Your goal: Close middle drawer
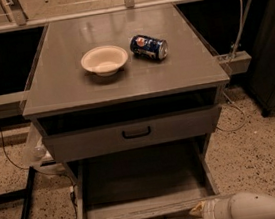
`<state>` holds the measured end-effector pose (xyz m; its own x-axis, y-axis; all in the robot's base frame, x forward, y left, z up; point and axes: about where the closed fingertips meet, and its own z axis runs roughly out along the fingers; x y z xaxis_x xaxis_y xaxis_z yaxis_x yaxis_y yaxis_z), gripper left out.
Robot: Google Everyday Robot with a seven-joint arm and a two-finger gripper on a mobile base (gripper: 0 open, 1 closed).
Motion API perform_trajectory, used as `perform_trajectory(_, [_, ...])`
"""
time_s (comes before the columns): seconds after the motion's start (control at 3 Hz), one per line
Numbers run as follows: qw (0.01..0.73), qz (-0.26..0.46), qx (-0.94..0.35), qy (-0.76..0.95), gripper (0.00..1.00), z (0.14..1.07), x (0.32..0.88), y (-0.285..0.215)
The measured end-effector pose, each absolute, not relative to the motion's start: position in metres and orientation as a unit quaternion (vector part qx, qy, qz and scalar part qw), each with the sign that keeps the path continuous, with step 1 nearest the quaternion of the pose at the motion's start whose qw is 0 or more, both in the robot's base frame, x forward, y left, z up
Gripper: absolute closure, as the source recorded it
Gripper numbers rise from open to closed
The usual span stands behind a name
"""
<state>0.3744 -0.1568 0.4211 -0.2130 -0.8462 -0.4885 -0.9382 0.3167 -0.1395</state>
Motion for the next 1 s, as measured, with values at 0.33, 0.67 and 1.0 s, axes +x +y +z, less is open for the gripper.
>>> perform_trajectory(0.33, [0.261,0.093,-0.590,0.758,0.00,0.423,0.390,-0.148])
perform_trajectory(0.67, [0.282,0.105,-0.610,0.733,0.18,0.422,0.407,-0.136])
perform_trajectory(1.0, [0.324,0.102,-0.626,0.702,0.42,0.440,0.463,-0.134])
